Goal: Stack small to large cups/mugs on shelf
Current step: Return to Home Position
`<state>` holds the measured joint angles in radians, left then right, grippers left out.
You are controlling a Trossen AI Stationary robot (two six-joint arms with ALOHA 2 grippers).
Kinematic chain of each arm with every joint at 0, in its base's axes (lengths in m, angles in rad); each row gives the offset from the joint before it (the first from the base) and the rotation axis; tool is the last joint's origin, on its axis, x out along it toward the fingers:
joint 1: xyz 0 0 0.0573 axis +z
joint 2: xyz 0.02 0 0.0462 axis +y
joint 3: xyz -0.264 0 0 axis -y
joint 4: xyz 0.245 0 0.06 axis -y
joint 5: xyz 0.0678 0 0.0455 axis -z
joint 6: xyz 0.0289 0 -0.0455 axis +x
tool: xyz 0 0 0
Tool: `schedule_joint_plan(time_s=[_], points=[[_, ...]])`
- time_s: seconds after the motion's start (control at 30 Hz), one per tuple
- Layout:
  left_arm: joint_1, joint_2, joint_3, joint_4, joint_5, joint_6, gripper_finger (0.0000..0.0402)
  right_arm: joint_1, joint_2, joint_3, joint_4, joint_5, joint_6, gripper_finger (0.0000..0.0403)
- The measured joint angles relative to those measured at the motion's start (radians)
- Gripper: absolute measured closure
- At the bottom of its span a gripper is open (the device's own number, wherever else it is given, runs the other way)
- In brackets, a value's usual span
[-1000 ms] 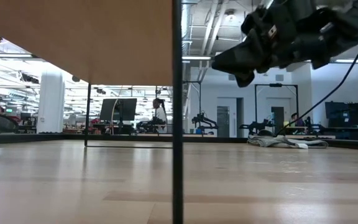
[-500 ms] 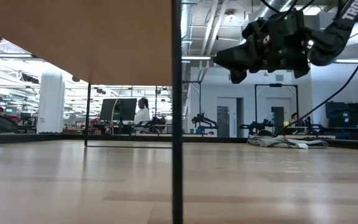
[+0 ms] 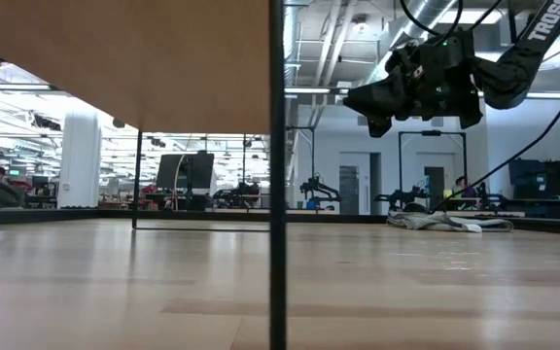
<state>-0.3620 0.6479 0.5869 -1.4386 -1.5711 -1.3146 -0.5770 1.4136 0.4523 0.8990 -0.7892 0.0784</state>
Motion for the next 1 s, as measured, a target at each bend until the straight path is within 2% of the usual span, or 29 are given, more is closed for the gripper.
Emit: schedule_joint_plan(time_s=[0.17, 0.23, 0.37, 0.53, 0.83, 1.0], points=[[0.138, 0.001, 0.000, 0.050, 0.000, 0.002, 0.0280, 0.001, 0.000, 0.000, 0.001, -0.025, 0.000, 0.0280], [0.164, 0.014, 0.000, 0.097, 0.000, 0.059, 0.0280, 0.001, 0.000, 0.000, 0.001, -0.026, 0.000, 0.0280], [0.170, 0.055, 0.000, 0.221, 0.000, 0.190, 0.0280, -0.002, 0.000, 0.000, 0.001, -0.032, -0.001, 0.0280], [0.170, 0.138, 0.000, 0.318, 0.000, 0.322, 0.0280, -0.035, 0.000, 0.000, 0.010, -0.107, -0.005, 0.0280], [0.167, 0.166, 0.000, 0.269, 0.000, 0.167, 0.0280, -0.097, 0.000, 0.000, 0.015, -0.212, -0.008, 0.0280], [0.112, 0.164, 0.000, 0.279, 0.000, 0.197, 0.0280, -0.133, 0.000, 0.000, 0.015, -0.266, -0.007, 0.0280]])
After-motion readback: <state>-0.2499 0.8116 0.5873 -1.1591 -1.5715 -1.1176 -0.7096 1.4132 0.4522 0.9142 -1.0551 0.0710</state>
